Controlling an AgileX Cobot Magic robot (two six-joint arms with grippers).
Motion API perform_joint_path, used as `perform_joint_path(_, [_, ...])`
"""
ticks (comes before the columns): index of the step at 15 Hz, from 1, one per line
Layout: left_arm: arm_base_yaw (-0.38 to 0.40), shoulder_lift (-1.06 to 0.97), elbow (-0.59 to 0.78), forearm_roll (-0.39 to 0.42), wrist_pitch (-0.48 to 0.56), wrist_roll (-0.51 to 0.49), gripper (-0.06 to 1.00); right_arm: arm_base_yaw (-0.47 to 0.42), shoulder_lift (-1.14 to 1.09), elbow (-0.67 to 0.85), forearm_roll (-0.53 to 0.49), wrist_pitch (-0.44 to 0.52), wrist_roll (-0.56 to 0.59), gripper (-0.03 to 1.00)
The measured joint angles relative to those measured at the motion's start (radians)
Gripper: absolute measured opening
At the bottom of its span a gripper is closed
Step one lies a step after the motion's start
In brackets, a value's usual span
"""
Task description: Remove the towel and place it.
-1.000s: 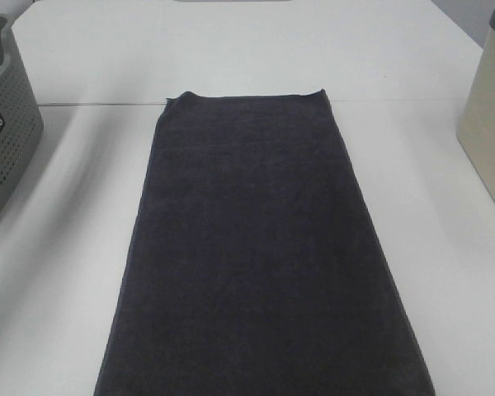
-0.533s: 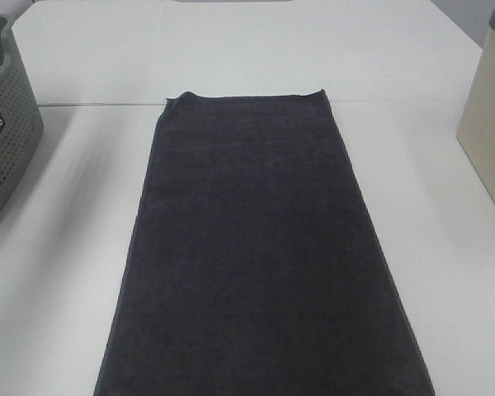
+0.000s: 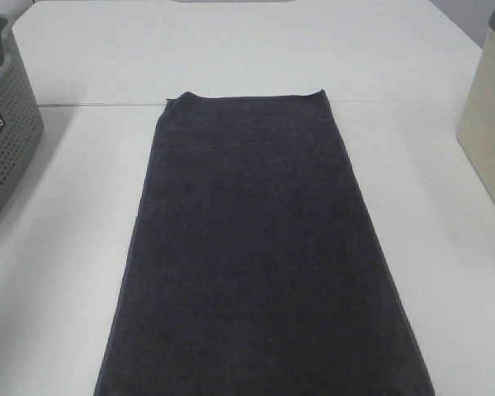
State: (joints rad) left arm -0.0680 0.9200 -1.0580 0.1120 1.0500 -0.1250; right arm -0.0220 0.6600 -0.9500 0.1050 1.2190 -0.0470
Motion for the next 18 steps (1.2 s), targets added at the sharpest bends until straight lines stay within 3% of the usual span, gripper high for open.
perform_joint_path(4, [0.0, -0.38, 0.272, 0.037, -0.053, -0.001, 0.82, 0.0, -0.327, 0.114, -0.027, 0.0, 0.001, 0.71])
perform_joint_path(11, [0.0, -0.865, 0.479, 0.008, -0.037, 0.068, 0.82, 0.0, -0.639, 0.334, -0.052, 0.001, -0.059, 0.71])
perform_joint_path(13, [0.0, -0.923, 0.509, -0.029, -0.022, 0.071, 0.82, 0.0, -0.664, 0.397, -0.052, -0.003, -0.065, 0.71])
perform_joint_path(15, [0.0, -0.926, 0.546, -0.093, -0.015, 0.097, 0.82, 0.0, -0.664, 0.419, -0.052, -0.077, -0.091, 0.71])
perform_joint_path(18, [0.0, -0.926, 0.549, -0.118, -0.014, 0.117, 0.81, 0.0, -0.664, 0.448, -0.044, -0.144, -0.096, 0.71])
